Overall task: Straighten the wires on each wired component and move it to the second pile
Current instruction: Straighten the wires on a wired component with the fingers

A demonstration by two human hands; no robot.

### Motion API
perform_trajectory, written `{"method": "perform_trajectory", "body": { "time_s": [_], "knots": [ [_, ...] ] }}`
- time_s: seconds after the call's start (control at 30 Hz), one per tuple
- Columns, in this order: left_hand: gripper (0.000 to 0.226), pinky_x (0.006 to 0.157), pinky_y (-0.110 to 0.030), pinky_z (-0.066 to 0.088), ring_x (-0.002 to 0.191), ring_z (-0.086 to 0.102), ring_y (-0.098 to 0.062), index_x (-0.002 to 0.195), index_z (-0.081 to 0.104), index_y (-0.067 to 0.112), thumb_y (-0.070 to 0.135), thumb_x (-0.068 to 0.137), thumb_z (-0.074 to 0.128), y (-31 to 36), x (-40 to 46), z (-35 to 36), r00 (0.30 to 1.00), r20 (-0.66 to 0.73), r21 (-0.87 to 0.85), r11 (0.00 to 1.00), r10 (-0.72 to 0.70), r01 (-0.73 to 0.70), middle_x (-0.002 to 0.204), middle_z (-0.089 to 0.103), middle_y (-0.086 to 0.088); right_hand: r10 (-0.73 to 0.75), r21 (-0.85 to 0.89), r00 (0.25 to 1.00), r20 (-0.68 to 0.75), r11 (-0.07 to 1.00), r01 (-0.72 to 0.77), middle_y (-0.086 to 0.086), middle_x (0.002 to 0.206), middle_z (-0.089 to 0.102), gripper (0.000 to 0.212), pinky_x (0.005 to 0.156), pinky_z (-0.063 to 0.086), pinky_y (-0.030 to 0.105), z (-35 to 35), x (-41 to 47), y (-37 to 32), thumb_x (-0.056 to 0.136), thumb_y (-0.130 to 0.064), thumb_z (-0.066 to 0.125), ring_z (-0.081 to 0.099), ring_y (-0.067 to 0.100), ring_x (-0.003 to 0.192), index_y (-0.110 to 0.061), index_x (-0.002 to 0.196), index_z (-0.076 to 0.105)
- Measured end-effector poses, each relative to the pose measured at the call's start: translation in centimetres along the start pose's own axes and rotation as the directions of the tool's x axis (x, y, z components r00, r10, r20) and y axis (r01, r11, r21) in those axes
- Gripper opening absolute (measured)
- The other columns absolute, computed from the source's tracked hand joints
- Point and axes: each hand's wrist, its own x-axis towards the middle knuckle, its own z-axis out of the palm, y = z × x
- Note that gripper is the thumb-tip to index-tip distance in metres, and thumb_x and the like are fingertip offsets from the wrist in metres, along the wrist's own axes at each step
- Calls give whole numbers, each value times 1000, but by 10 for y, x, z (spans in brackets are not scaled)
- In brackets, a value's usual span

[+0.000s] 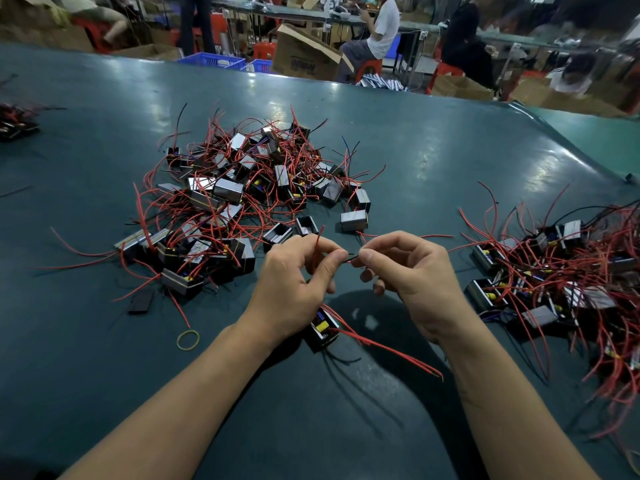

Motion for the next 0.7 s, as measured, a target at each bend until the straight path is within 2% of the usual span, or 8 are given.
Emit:
{"method": "perform_trajectory", "body": {
  "time_s": [0.13,0.2,0.3,0.4,0.5,0.7],
  "knots": [
    [12,75,-36,50,71,63,-16,86,67,15,23,94,61,2,0,0,1000,20,-17,1000,11,-11,68,66,9,-55,-137,998,30,989,59,10,75,74,6,48,48,24,1,0,1,84,0,70,66,17,61,-6,83,71],
    [12,75,-30,50,73,64,-15,85,67,15,20,94,62,1,1,0,1000,26,-42,999,1,0,70,68,8,-63,-172,997,32,983,68,9,75,74,6,49,48,24,2,-1,2,84,-1,70,66,18,61,-7,84,72],
    [11,72,-20,47,67,63,-12,85,68,16,21,94,64,1,1,0,999,30,-68,997,-30,32,66,67,8,-50,-103,999,7,993,51,11,76,74,5,49,48,23,2,-1,1,80,-8,74,65,18,61,-6,84,74],
    [12,71,-24,48,63,62,-13,84,69,16,23,93,65,1,1,0,999,33,-79,996,-33,35,63,66,5,45,36,999,8,998,-46,12,73,71,14,49,46,20,3,0,1,72,-15,74,60,15,57,-5,83,74],
    [13,69,-27,49,62,63,-13,85,70,14,24,92,65,0,1,0,999,42,-90,995,-34,38,63,66,3,211,156,975,63,963,-218,9,69,69,15,48,47,17,2,1,1,71,-14,73,58,10,54,-5,83,74],
    [8,70,-31,51,64,63,-12,84,69,20,21,91,66,2,0,-3,998,69,-68,998,-8,12,63,65,4,388,116,906,172,905,-410,3,59,60,15,41,43,15,-4,1,-3,74,-20,69,53,7,46,-7,80,64]
  ]
}}
